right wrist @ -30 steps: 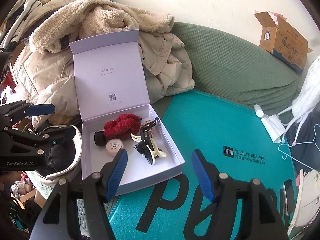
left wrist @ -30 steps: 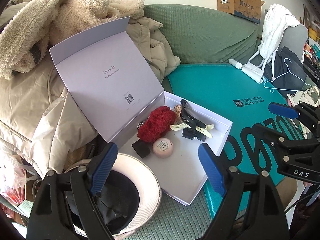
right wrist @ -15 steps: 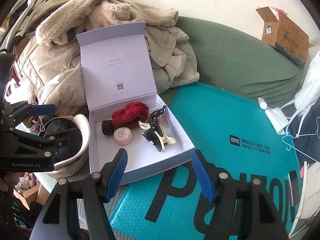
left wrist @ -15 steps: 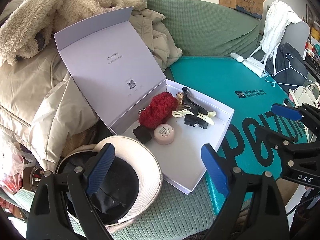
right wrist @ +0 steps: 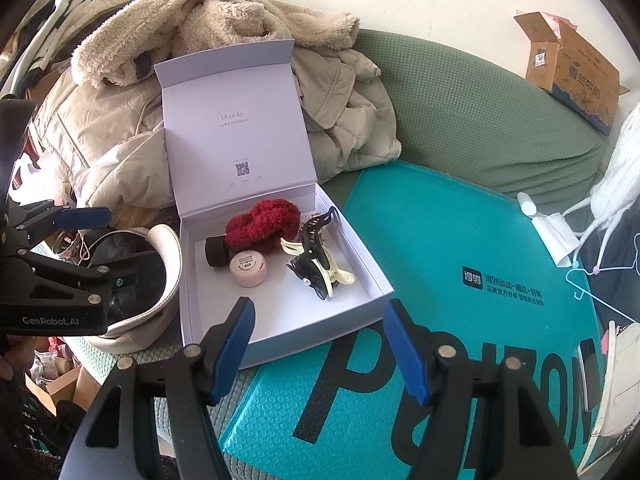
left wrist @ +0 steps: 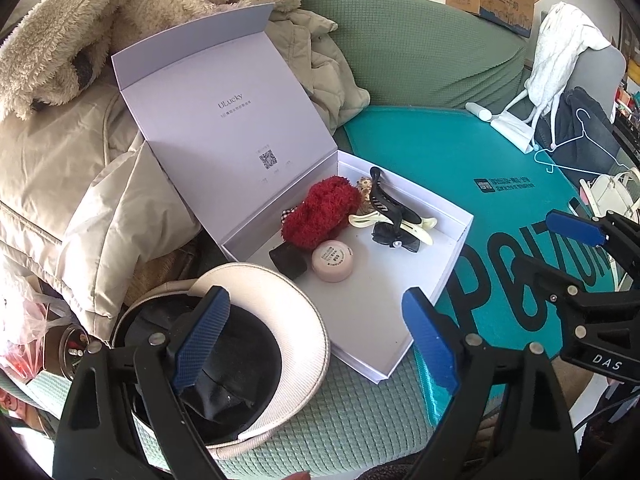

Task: Organize objects

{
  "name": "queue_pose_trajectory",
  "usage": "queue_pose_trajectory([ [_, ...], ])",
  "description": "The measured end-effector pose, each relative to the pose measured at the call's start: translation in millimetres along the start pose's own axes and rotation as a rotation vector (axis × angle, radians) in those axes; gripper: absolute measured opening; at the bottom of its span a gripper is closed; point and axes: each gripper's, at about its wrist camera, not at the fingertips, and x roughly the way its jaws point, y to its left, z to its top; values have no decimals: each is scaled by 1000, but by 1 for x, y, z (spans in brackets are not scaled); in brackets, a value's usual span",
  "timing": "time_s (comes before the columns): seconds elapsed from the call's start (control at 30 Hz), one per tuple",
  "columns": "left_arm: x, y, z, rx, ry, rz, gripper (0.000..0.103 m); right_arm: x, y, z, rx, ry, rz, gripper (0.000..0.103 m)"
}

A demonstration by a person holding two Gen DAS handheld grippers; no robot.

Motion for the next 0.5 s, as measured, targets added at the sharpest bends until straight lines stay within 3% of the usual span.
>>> queue_pose_trajectory([
  [0.5, 2, -1, -1, 16, 2, 9, 87, -1, 2, 1, -3, 1, -3, 67],
])
